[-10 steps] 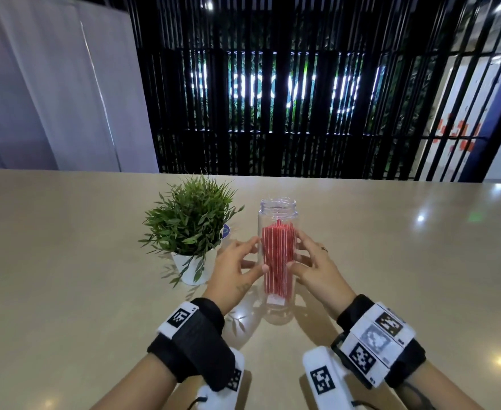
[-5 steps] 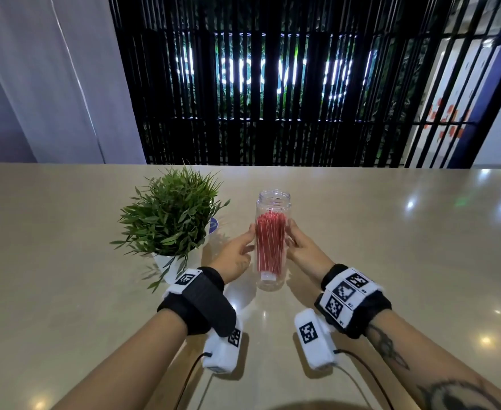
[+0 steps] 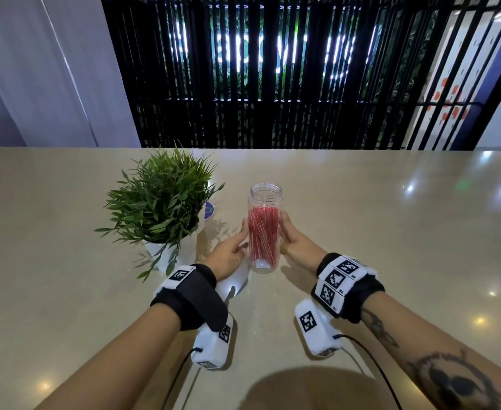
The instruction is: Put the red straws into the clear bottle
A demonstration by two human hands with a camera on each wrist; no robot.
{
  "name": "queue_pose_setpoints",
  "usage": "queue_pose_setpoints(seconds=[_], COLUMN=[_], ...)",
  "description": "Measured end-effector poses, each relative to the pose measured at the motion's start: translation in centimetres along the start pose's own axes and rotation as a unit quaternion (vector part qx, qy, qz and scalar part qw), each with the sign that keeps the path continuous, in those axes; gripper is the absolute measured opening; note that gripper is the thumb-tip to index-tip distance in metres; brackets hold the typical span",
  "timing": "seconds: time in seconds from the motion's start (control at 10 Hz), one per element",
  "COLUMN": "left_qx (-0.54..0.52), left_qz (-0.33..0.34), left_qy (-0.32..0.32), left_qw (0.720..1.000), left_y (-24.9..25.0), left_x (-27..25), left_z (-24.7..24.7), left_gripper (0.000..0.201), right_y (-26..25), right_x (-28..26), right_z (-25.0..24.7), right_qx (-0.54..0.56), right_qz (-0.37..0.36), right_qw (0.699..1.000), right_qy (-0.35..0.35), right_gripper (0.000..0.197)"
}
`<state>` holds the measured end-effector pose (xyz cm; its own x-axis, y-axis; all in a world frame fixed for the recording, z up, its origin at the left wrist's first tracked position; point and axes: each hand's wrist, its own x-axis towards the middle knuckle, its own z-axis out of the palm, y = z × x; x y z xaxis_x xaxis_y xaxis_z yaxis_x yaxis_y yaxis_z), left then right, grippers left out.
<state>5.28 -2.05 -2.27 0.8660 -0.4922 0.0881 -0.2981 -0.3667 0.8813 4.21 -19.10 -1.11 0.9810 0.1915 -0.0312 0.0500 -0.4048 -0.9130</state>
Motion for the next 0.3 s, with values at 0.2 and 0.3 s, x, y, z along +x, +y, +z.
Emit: queue_pose_setpoints(seconds=[0.2,0.3], left_qx=[-0.001,0.003], left_qz=[-0.003,-0.002], left_qy=[0.001,0.009], left_qw=[1.0,1.0], left_y=[0.0,0.3], left_x=[0.2,0.1], left_z=[0.4,0.4], left_gripper=[0.067,0.066], right_y=[0.6,-0.6], right_x=[-0.3,-1.2], right_z=[0.5,0.5], right_qx=[0.023,0.027], right_qz=[0.02,0.027], right_qw=[1.0,0.999], right_qy=[0.009,0.009], right_gripper=[0.093,0.093])
